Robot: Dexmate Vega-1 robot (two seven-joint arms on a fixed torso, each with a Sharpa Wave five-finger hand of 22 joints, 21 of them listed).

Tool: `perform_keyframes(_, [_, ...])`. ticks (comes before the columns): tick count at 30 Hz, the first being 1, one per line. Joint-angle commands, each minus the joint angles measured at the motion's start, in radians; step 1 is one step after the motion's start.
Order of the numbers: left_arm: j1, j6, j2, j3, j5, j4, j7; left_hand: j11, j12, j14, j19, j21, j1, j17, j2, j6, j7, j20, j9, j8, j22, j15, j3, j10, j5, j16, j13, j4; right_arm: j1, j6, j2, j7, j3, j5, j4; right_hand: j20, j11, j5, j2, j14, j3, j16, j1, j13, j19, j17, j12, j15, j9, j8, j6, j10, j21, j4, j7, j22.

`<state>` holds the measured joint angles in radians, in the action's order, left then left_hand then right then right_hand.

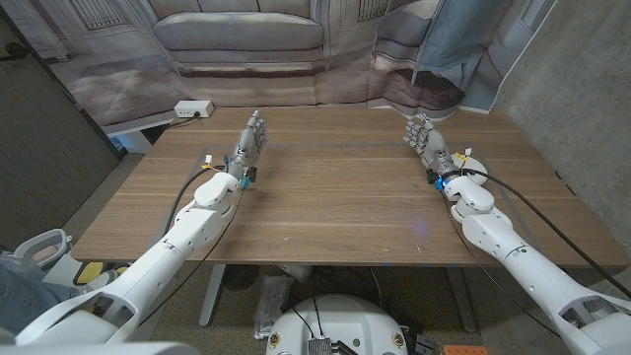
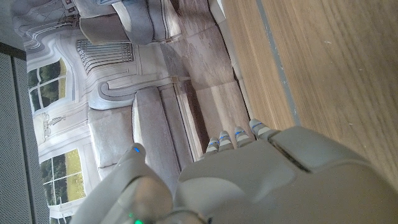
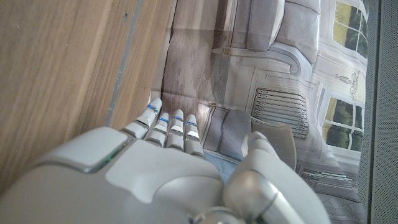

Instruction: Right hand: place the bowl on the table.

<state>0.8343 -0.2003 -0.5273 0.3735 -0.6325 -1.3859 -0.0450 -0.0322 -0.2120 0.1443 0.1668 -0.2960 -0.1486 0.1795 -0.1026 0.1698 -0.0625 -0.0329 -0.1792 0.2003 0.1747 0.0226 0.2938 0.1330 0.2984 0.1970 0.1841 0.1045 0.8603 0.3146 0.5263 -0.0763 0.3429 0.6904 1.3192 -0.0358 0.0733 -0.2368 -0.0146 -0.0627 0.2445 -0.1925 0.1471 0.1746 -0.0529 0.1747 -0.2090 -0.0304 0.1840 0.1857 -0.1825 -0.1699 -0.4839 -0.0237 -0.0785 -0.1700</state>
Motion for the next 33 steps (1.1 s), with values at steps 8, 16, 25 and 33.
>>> perform_keyframes(8, [-0.019,0.003,-0.010,0.009,0.001,0.008,0.034,0.007,-0.008,-0.014,-0.009,0.004,-0.015,0.003,0.004,-0.005,-0.010,-0.064,-0.005,0.011,0.002,0.000,0.003,-0.012,0.005,0.004,0.001,-0.011,0.057,0.016,0.037,0.021,-0.023,-0.005,0.080,-0.025,0.001,0.002,0.004,-0.009,0.007,-0.004,0.016,0.005,-0.011,0.005,-0.006,0.002,0.002,0.007,-0.005,-0.008,0.006,0.008,0.003,-0.004])
perform_keyframes(16, [-0.017,0.018,-0.021,0.011,0.006,-0.011,0.031,0.005,-0.008,-0.017,-0.012,0.007,-0.019,0.003,0.006,-0.009,-0.009,-0.061,-0.005,0.011,0.003,0.002,0.003,-0.017,0.005,0.004,0.001,-0.012,0.080,0.018,0.051,0.032,-0.033,-0.005,0.115,-0.025,0.001,0.005,0.006,-0.020,0.006,-0.007,0.017,0.005,-0.016,0.006,-0.007,0.001,0.002,0.007,-0.004,-0.013,0.009,0.009,0.004,-0.004])
perform_keyframes(25, [-0.008,0.028,-0.029,0.014,0.015,-0.040,0.018,0.007,-0.008,-0.023,-0.015,0.009,-0.023,0.003,0.009,-0.014,-0.008,-0.059,-0.006,0.011,0.003,0.002,0.002,-0.021,0.005,0.004,0.001,-0.013,0.110,0.027,0.075,0.024,-0.051,0.004,0.142,-0.026,0.000,0.007,0.007,-0.021,0.006,-0.007,0.018,0.005,-0.021,0.006,-0.007,0.002,0.002,0.006,-0.002,-0.015,0.011,0.011,0.003,-0.004])
perform_keyframes(33, [-0.007,0.040,-0.033,0.019,0.025,-0.058,0.008,0.008,-0.007,-0.027,-0.018,0.011,-0.026,0.003,0.012,-0.019,-0.010,-0.056,-0.006,0.011,0.003,0.002,0.002,-0.024,0.005,0.004,0.001,-0.015,0.135,0.034,0.095,0.023,-0.068,0.008,0.164,-0.026,-0.002,0.010,0.009,-0.025,0.006,-0.007,0.020,0.006,-0.028,0.007,-0.008,0.002,0.002,0.007,-0.003,-0.020,0.013,0.012,0.004,-0.004])
